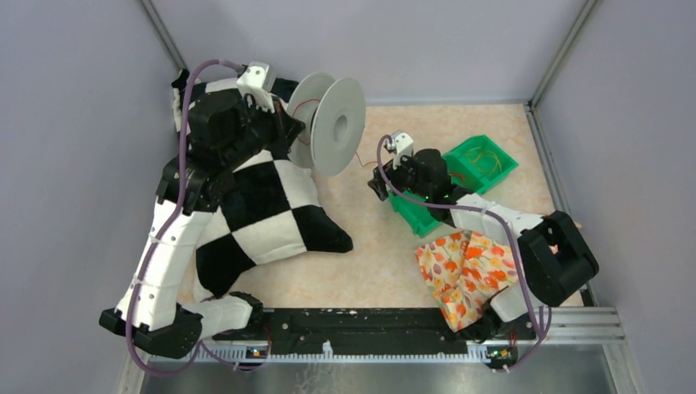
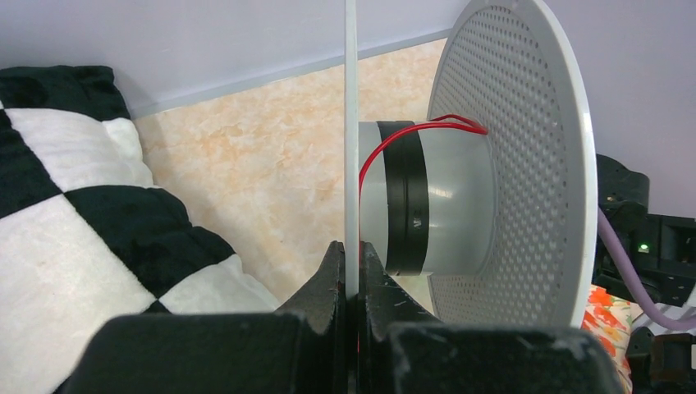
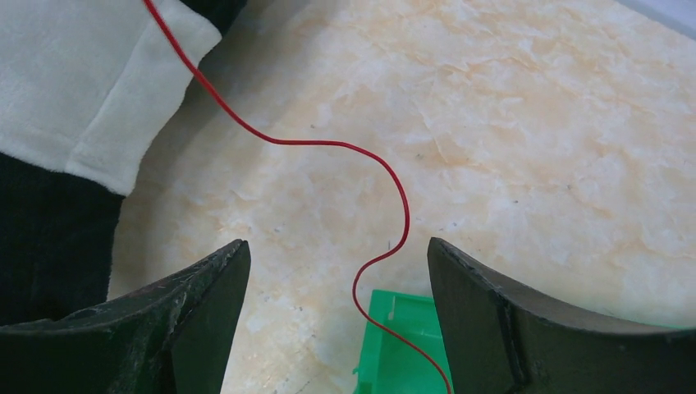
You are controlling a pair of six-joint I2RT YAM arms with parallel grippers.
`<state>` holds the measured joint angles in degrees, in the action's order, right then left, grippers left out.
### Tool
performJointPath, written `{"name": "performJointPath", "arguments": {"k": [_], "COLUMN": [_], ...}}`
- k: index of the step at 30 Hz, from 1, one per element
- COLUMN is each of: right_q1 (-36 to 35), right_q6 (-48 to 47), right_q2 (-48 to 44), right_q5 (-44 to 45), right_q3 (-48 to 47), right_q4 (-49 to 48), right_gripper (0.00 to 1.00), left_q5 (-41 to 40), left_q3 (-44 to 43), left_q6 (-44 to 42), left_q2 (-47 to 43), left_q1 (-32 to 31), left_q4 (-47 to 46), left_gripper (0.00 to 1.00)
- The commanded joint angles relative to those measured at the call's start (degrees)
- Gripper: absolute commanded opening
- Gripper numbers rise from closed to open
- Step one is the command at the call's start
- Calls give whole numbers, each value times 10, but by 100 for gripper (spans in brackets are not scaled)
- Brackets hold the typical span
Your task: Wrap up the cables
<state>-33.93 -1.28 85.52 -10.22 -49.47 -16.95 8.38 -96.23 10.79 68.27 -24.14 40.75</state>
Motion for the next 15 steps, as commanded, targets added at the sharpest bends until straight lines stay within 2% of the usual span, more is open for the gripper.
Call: {"name": "performJointPath", "arguments": {"k": [1, 7, 9, 12, 15], "right_q1": [8, 8, 10, 11, 13], "right_q6": [27, 71, 87, 107, 113], "right_q2": [26, 70, 83, 101, 115], "right_q5": [19, 34, 33, 31, 28], "right_q3": [0, 0, 1, -3, -22], "right_q4": [-59, -97, -117, -139, -134], "right_gripper": [78, 76, 72, 58, 36], "left_q5": [24, 26, 27, 27, 26], "left_q3": [-38, -48, -53, -57, -56], "left_q6": [23, 27, 27, 28, 29], "left_q2": [-11, -17, -17, -18, -18], "left_q1": [6, 7, 7, 8, 8], "left_q4": [-57, -59, -58, -57, -58], "left_gripper": [0, 0, 0, 0, 0]}}
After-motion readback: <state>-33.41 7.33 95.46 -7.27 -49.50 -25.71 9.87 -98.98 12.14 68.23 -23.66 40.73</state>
